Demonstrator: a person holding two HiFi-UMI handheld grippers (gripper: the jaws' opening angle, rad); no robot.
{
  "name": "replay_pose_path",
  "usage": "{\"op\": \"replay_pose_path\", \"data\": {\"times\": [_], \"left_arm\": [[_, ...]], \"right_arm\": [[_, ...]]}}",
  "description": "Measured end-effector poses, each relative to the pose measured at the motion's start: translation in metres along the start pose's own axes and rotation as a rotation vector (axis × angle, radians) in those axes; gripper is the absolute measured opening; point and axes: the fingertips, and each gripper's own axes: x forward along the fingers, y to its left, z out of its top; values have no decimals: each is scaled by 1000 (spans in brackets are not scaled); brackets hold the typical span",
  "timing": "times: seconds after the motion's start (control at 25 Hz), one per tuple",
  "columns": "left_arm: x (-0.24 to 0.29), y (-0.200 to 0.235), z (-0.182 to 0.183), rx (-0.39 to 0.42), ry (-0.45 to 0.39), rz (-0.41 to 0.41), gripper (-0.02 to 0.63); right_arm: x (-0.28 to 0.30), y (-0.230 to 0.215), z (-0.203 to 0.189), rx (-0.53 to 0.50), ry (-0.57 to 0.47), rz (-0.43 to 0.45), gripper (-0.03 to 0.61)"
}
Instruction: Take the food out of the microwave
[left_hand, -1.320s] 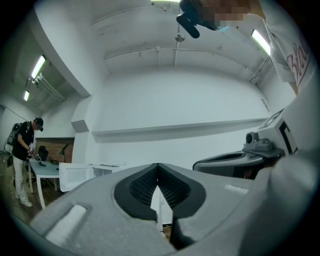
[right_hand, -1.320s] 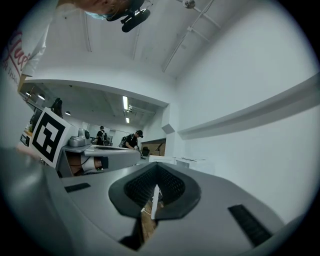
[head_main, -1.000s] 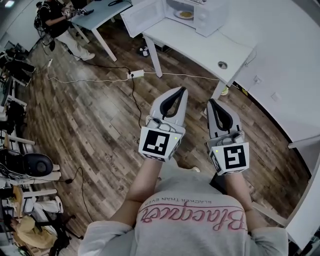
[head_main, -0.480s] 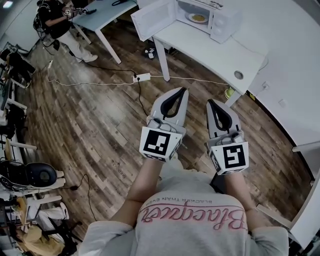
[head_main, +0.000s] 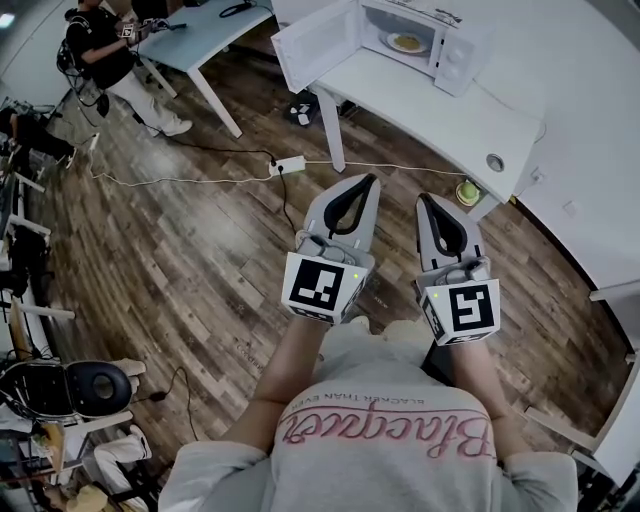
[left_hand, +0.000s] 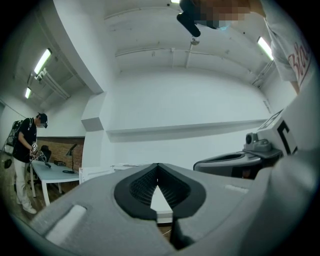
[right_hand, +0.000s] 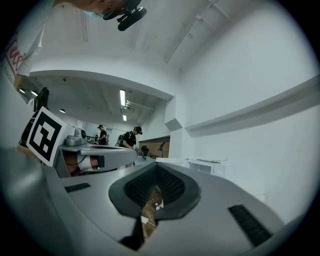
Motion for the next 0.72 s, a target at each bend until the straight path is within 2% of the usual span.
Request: {"op": "replay_pose_path", "data": {"times": [0.44,0.72], "left_arm": [[12,45,-13,-51,-5,21,5],[36,66,-27,-47,23,9,5]], "right_arm": [[40,11,-13,-11,47,16,11],[75,0,-25,12,54,10,11]]}}
